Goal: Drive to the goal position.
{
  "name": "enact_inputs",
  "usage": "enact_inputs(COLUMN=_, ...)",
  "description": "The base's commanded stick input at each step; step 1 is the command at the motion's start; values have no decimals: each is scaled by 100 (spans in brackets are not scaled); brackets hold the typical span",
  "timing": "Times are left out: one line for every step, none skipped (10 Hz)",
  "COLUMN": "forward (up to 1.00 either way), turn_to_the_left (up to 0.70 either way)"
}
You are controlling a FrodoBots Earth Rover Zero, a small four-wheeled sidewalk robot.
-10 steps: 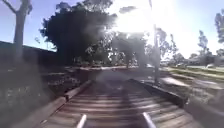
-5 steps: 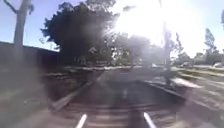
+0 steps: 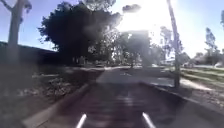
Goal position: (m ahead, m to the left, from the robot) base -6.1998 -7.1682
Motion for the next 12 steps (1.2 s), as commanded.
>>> enact_inputs(forward=100, turn_to_the_left=0)
enact_inputs(forward=100, turn_to_the_left=0)
enact_inputs(forward=100, turn_to_the_left=0)
enact_inputs(forward=100, turn_to_the_left=0)
enact_inputs(forward=100, turn_to_the_left=0)
enact_inputs(forward=100, turn_to_the_left=0)
enact_inputs(forward=100, turn_to_the_left=0)
enact_inputs(forward=100, turn_to_the_left=0)
enact_inputs(forward=100, turn_to_the_left=0)
enact_inputs(forward=100, turn_to_the_left=0)
enact_inputs(forward=100, turn_to_the_left=0)
enact_inputs(forward=100, turn_to_the_left=0)
